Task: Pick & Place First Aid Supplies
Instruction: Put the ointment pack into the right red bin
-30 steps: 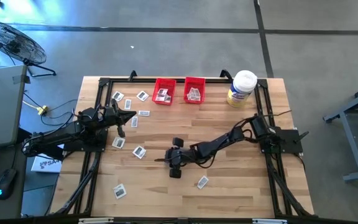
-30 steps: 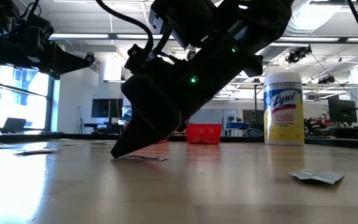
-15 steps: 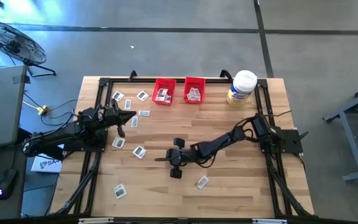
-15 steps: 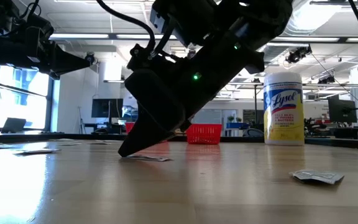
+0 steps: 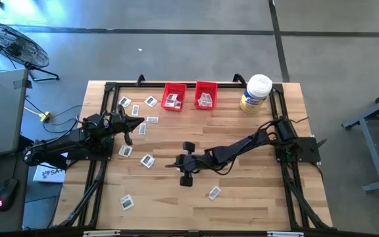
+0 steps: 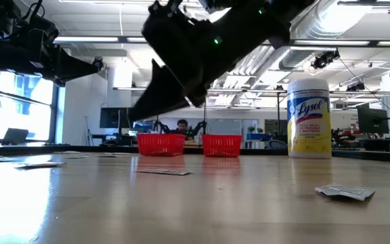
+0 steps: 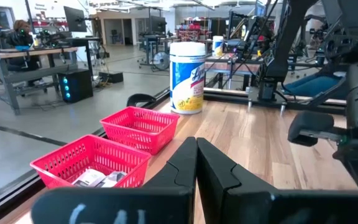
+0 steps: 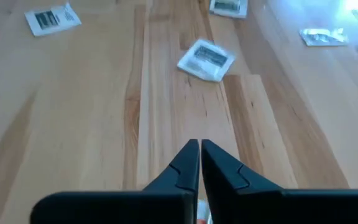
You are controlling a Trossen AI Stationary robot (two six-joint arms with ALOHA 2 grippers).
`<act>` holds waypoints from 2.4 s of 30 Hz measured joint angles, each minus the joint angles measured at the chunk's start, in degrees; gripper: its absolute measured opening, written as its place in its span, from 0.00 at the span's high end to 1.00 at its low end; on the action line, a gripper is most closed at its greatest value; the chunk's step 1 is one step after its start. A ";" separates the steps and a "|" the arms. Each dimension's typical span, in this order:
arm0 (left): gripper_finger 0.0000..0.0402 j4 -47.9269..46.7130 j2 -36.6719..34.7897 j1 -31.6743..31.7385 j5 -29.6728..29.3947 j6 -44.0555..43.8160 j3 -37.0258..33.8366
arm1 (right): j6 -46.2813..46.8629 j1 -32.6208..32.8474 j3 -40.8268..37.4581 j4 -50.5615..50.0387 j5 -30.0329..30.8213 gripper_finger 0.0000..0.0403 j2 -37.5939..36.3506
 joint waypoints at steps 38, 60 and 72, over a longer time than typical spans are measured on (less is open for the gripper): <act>1.00 -0.02 0.02 0.00 0.02 0.01 0.00 | 2.65 -1.66 -2.36 -0.80 -3.49 0.86 6.62; 1.00 -0.02 0.02 0.00 0.00 0.01 0.00 | 2.59 -1.82 -2.99 -0.04 -1.80 1.00 3.66; 1.00 -0.02 0.00 0.00 0.00 -0.02 0.00 | 2.04 -1.49 -2.78 1.28 0.23 1.00 1.92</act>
